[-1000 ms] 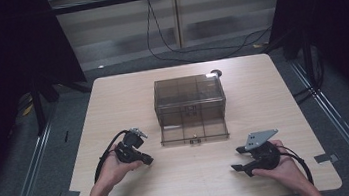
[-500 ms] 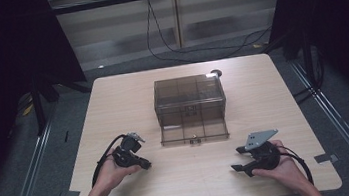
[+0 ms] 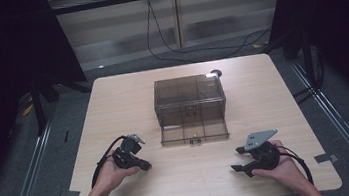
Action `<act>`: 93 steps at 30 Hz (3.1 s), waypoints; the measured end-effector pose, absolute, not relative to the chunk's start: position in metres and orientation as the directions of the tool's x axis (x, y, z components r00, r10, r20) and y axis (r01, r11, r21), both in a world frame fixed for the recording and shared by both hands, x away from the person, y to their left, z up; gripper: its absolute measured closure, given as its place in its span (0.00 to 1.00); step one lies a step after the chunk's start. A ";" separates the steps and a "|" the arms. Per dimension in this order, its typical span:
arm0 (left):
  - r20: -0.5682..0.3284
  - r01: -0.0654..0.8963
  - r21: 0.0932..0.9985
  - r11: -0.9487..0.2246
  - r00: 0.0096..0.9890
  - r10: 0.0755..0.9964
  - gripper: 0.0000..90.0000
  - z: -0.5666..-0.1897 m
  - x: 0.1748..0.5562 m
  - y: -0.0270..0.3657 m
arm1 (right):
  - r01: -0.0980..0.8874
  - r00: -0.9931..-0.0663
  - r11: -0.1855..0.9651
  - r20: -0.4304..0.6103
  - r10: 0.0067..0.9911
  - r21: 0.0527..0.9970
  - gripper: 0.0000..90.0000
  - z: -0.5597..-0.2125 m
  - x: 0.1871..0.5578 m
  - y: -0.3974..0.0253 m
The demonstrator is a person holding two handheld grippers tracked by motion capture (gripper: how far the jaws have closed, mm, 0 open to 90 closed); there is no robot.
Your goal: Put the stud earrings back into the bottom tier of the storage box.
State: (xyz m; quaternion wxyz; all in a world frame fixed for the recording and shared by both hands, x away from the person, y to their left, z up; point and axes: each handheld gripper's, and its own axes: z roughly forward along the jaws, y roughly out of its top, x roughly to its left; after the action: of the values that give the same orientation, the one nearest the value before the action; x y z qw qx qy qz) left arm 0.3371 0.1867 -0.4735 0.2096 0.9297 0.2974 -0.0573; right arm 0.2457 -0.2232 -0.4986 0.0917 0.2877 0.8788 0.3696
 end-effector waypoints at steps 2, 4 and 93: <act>-0.237 0.578 0.355 -0.735 0.816 0.527 0.94 -0.474 0.337 0.187 | 0.440 -0.817 0.563 0.052 0.575 0.700 0.39 -0.499 0.245 -0.223; -0.240 0.579 0.353 -0.735 0.815 0.527 0.94 -0.474 0.337 0.187 | 0.438 -0.819 0.567 0.049 0.572 0.698 0.39 -0.499 0.245 -0.222; -0.225 0.517 0.437 -0.736 0.855 0.467 0.95 -0.421 0.369 0.130 | 0.485 -0.770 0.515 0.067 0.634 0.707 0.11 -0.498 0.249 -0.226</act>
State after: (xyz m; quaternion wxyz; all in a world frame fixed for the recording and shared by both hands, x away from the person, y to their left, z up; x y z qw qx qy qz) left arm 0.3695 0.1304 -0.4209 0.2492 0.9303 0.2645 -0.0499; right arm 0.2489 -0.2263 -0.4981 0.1005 0.3236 0.8645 0.3712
